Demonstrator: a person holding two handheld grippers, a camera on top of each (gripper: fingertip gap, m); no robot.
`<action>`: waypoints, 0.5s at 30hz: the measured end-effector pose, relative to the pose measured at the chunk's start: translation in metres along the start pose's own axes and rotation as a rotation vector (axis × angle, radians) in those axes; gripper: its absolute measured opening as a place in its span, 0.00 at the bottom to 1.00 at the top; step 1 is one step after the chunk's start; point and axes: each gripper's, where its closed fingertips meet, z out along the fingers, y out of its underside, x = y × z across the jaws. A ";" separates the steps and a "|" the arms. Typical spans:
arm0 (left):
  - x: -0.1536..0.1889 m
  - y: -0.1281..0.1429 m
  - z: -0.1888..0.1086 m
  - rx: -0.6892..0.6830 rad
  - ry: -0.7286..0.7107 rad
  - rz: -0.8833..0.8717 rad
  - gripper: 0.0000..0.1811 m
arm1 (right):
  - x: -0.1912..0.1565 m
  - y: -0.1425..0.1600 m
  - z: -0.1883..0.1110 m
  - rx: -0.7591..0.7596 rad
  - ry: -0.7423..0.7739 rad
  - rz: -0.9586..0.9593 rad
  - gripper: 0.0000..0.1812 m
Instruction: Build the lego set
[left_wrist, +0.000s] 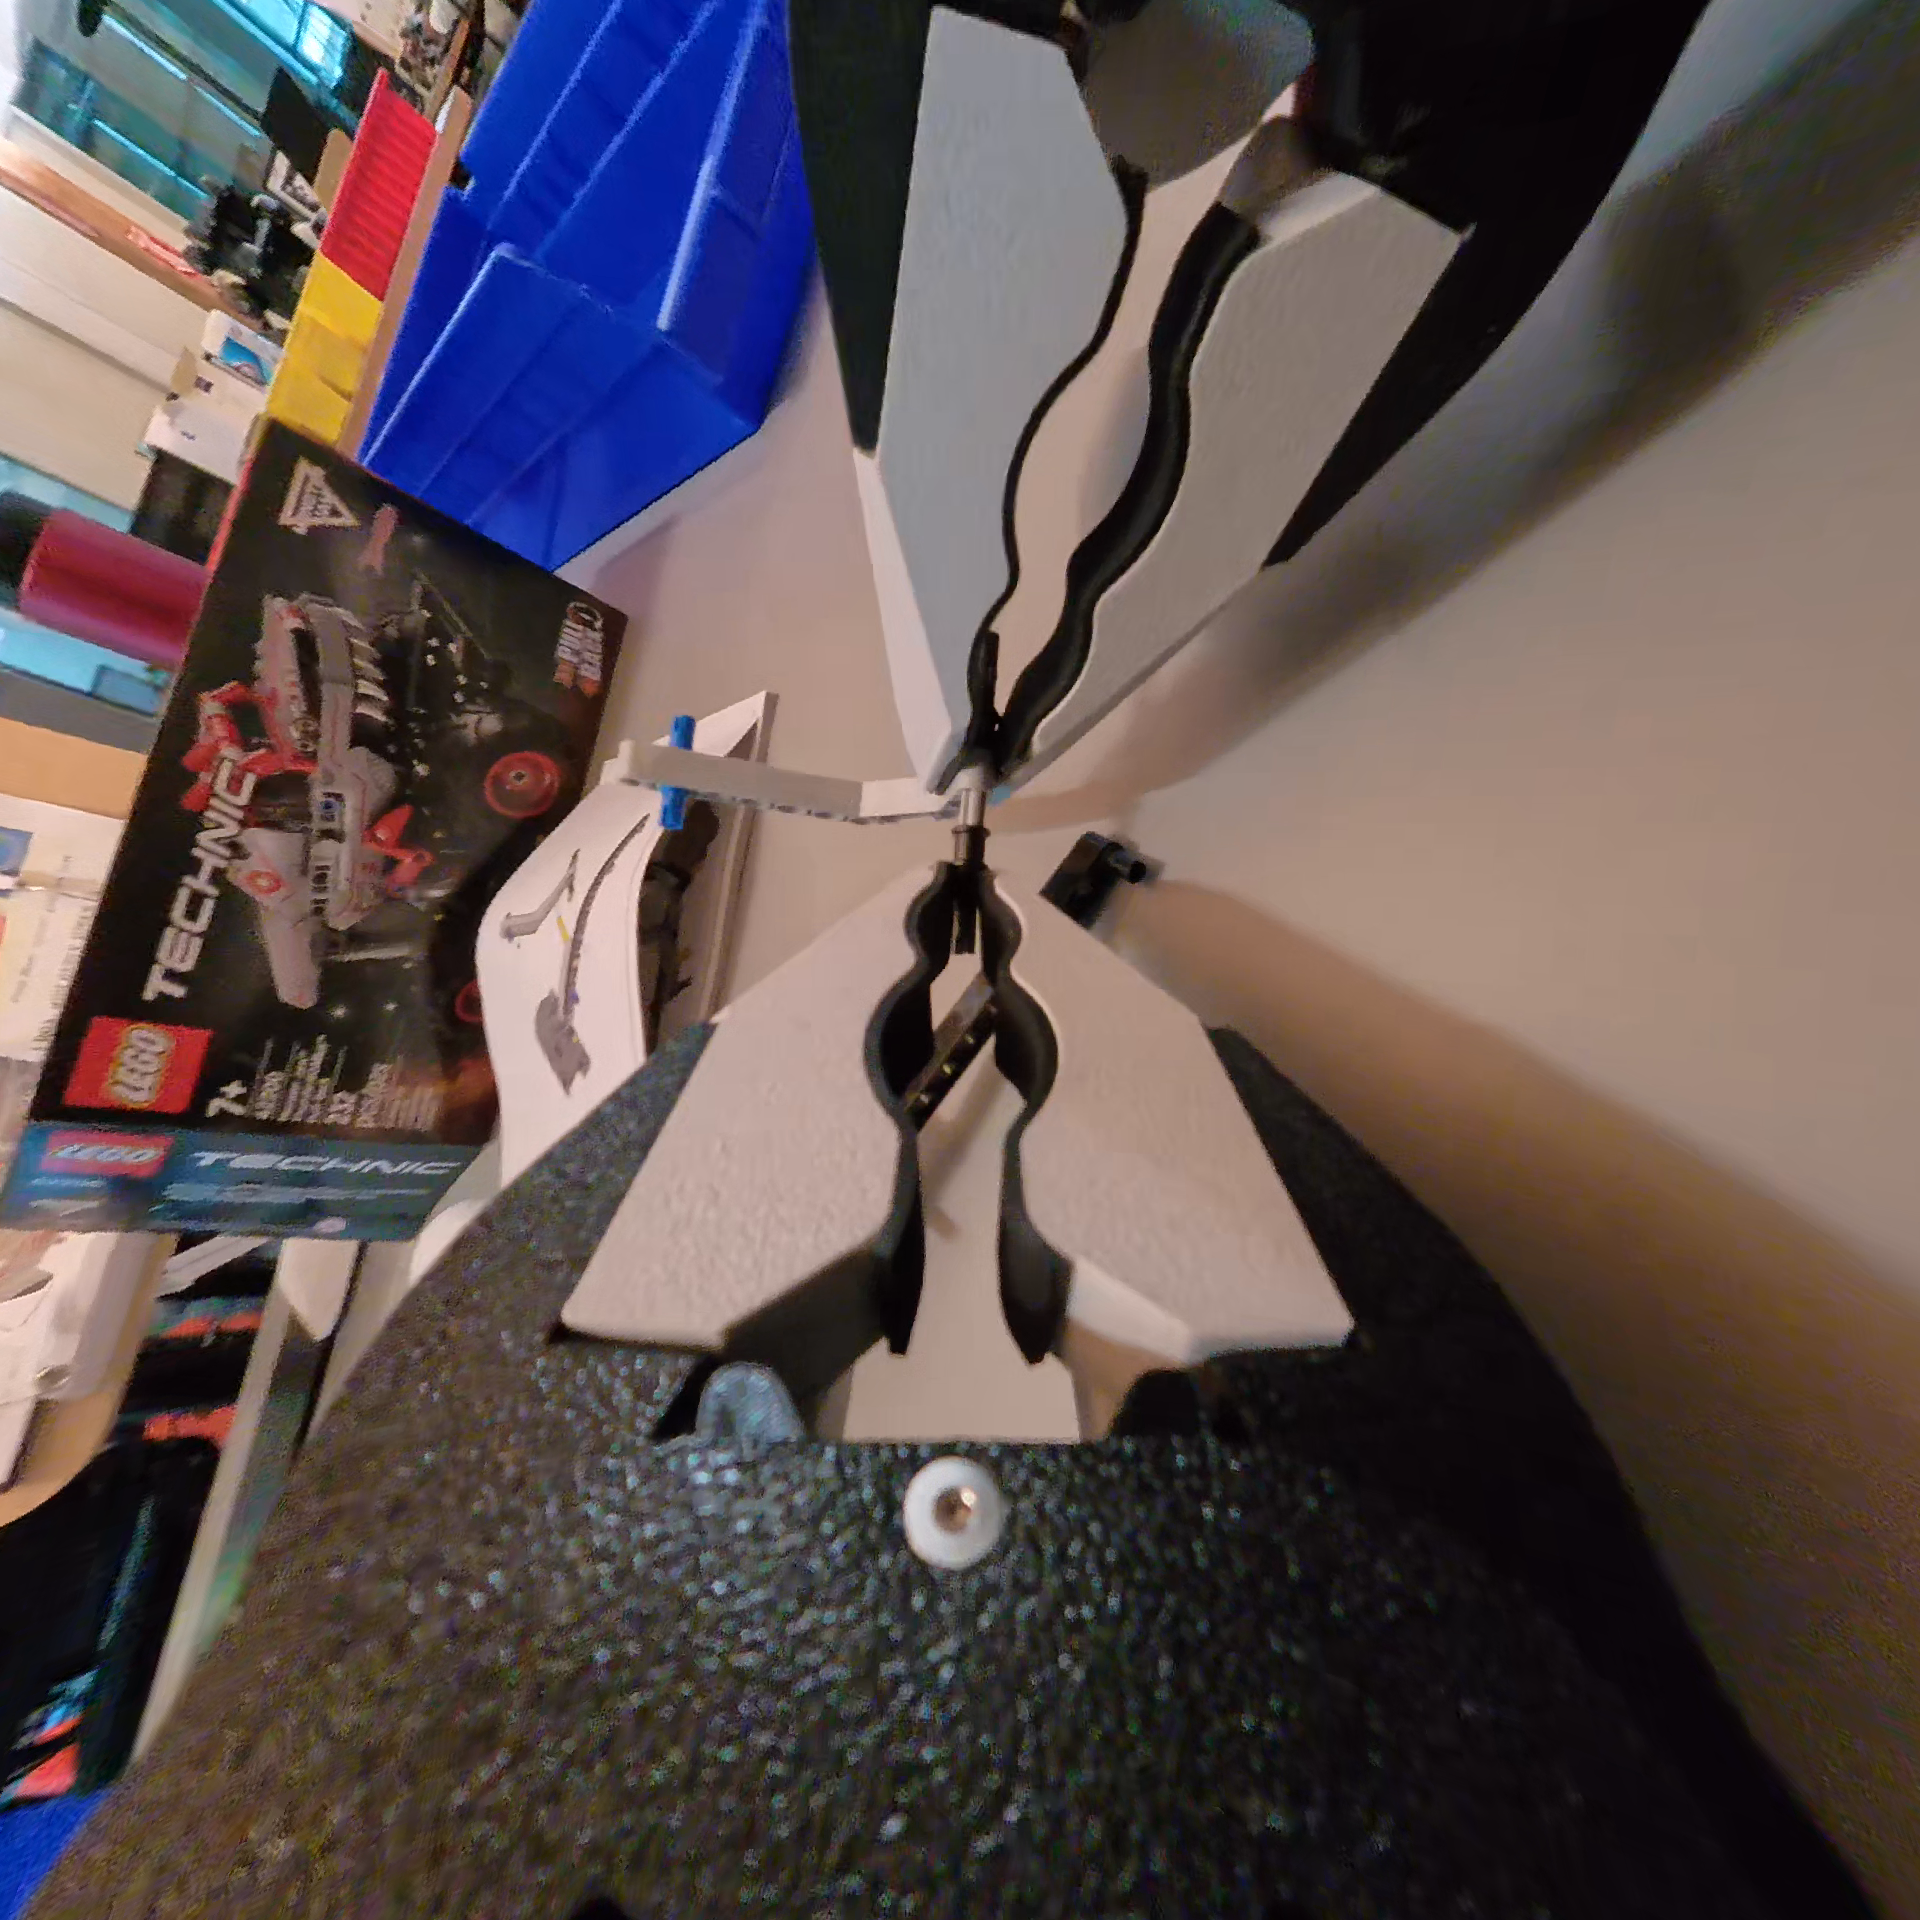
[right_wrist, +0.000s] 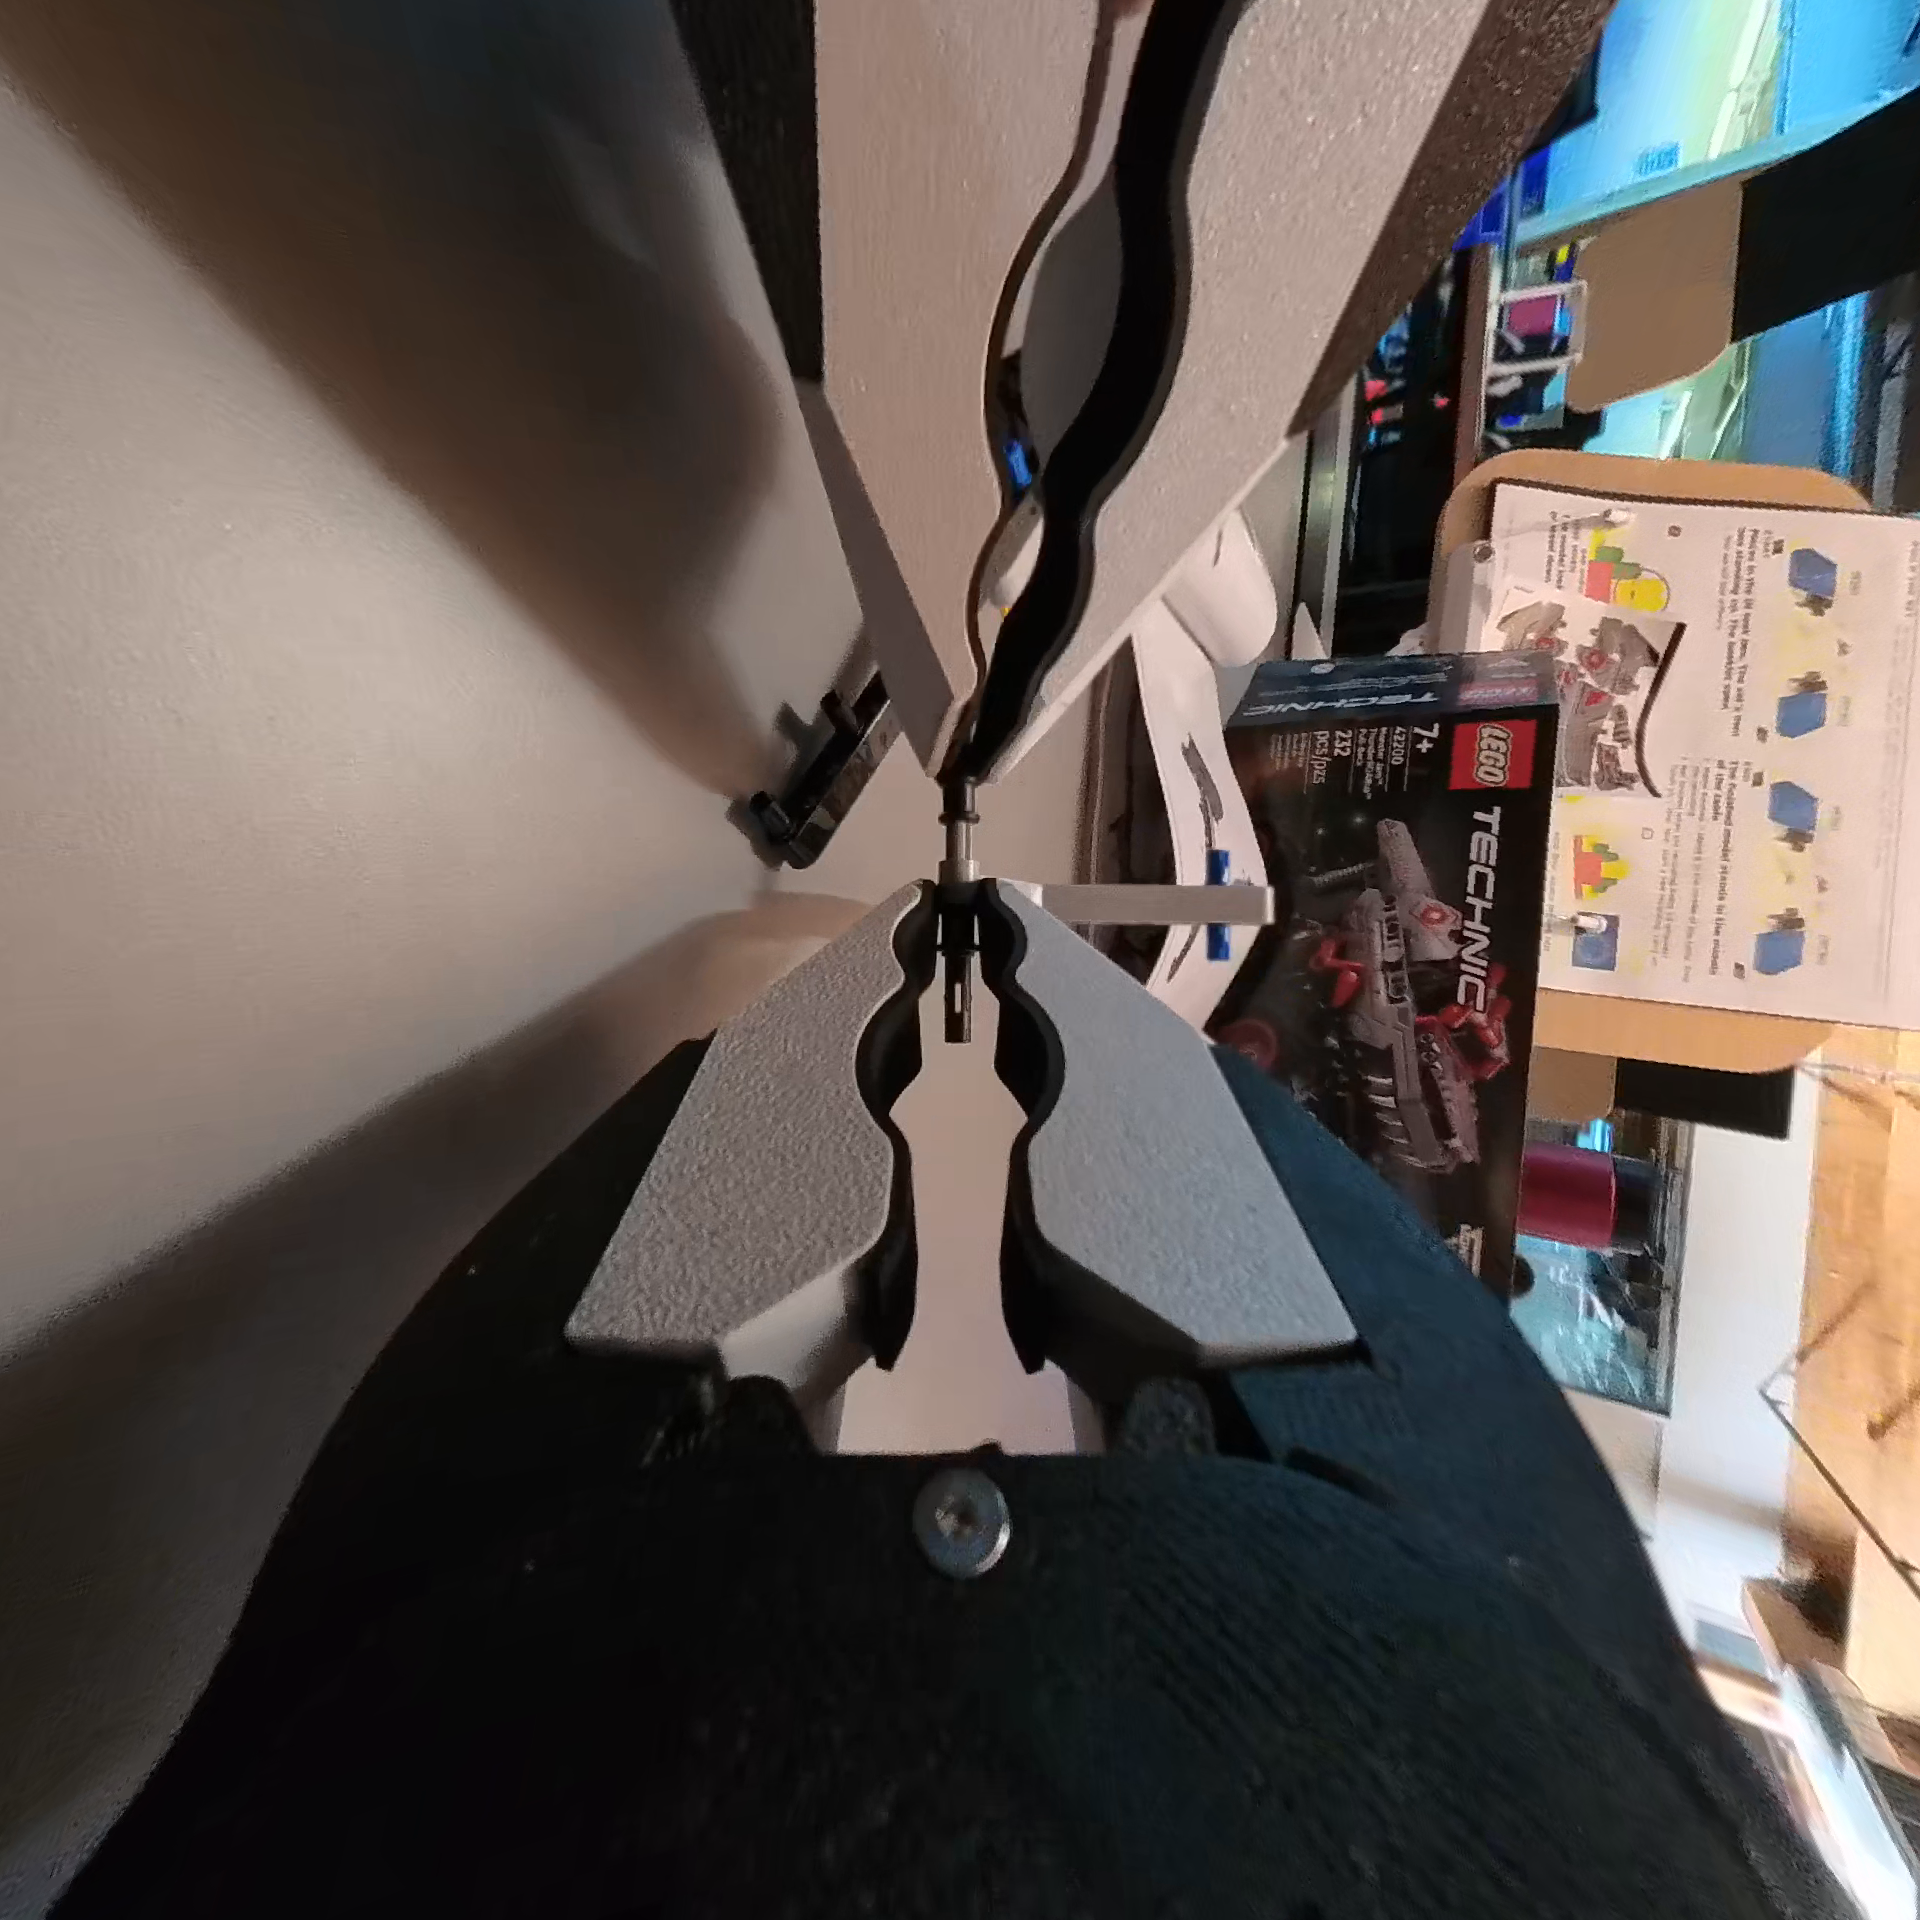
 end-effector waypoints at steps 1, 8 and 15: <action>0.001 0.000 0.000 0.016 0.016 -0.009 0.01 | -0.001 -0.001 0.000 0.011 -0.012 0.005 0.03; -0.002 -0.004 -0.005 0.072 -0.039 0.161 0.01 | -0.002 -0.007 -0.002 0.085 -0.114 0.235 0.03; -0.003 -0.002 -0.002 -0.011 -0.072 0.322 0.01 | 0.000 -0.001 0.002 -0.083 -0.066 0.076 0.03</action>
